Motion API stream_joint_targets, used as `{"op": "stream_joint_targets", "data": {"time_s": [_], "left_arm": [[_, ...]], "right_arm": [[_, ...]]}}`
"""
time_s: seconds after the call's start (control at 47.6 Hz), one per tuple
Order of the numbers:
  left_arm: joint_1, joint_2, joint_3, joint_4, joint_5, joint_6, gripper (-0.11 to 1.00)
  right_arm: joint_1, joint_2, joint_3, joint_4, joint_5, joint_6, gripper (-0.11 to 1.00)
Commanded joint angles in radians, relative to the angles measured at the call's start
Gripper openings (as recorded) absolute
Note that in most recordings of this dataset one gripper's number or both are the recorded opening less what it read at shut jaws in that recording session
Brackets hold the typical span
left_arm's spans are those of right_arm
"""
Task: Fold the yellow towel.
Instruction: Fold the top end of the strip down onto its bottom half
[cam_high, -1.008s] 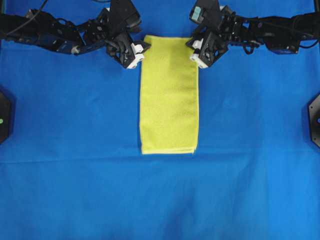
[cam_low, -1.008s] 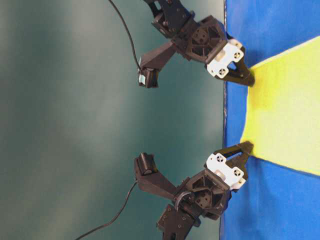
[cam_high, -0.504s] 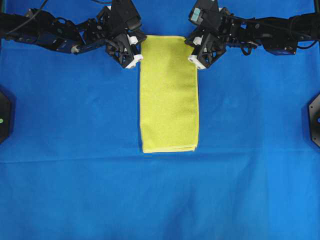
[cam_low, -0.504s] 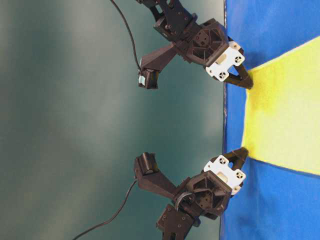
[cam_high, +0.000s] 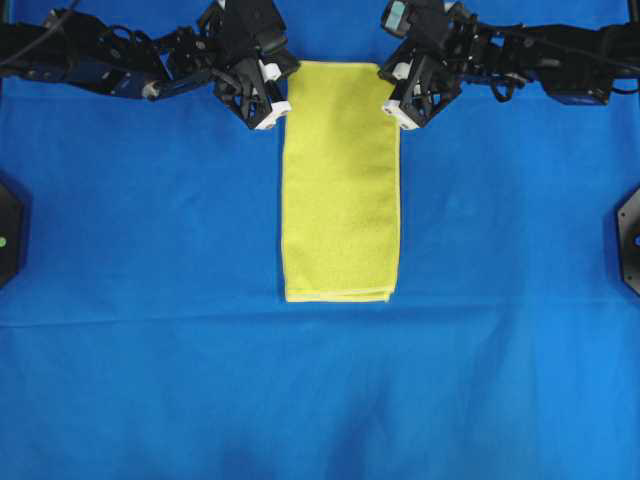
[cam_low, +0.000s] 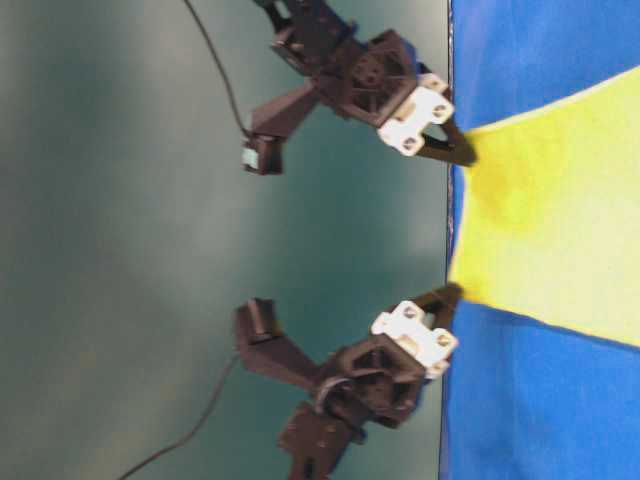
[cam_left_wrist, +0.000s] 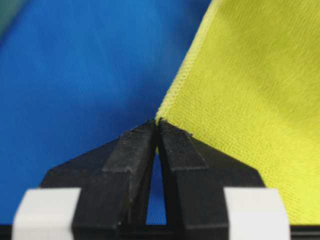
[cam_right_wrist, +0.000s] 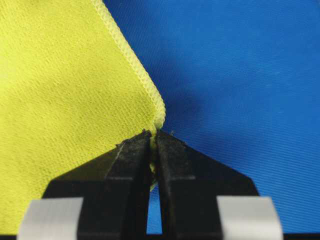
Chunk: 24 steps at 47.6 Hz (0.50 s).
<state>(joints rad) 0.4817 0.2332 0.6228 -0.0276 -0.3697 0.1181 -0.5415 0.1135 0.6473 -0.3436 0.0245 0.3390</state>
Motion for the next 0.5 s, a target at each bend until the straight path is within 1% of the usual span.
{"op": "stream_joint_targets", "data": {"time_s": [0.0,0.273,0.336,0.483], "left_arm": [[0.005,-0.054,-0.025,0.002,0.014,0.02,0.02],[-0.008,-0.066,-0.026,0.002,0.054,0.018,0.02],[-0.023,-0.087,-0.02,0.0,0.071,0.021,0.02],[-0.083,-0.146,0.005,0.002,0.11,0.023,0.02]], "right_arm": [[-0.003,-0.055,-0.009,-0.002,0.012,-0.002,0.03],[0.006,-0.077,-0.003,0.002,0.023,0.002,0.03],[0.02,-0.091,0.002,0.003,0.035,0.003,0.03],[0.089,-0.141,0.029,0.009,0.069,0.011,0.03]]}}
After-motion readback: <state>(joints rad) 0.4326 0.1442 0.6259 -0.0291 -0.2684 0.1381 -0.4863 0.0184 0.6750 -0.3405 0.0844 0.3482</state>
